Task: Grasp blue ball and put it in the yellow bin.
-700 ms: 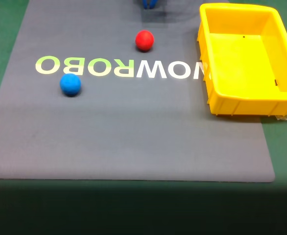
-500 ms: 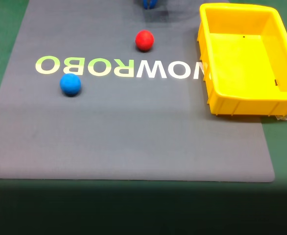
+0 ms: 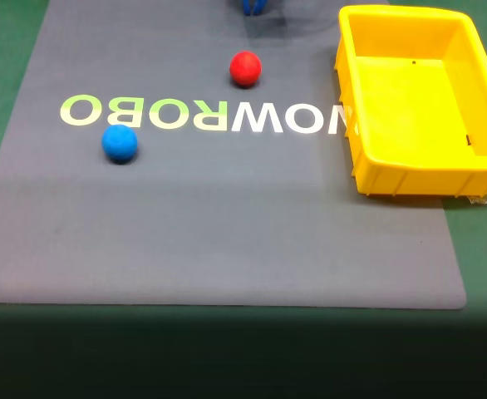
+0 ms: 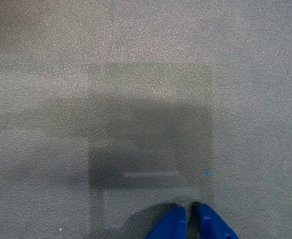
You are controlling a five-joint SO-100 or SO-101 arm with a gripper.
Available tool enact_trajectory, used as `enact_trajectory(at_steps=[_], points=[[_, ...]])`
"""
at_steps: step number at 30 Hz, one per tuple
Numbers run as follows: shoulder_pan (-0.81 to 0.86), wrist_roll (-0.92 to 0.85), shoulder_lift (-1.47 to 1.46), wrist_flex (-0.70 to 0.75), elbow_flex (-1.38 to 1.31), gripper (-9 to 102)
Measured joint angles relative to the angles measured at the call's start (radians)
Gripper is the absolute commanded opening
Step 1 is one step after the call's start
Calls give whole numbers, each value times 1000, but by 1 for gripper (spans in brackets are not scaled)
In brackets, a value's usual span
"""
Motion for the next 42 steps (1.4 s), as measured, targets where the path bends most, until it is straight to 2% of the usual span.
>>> enact_trajectory(at_steps=[7,14,19,27,31,34,42], points=[[0,-26,0,-2,0,1],[86,-130,0,-34,-46,28],[156,-221,-69,-94,-181,32],[235,-219,-571,-233,-629,33],[301,-216,-874,-356,-847,33],[348,-221,-1074,-440,-962,33],[413,-221,-1465,-541,-1198,33]])
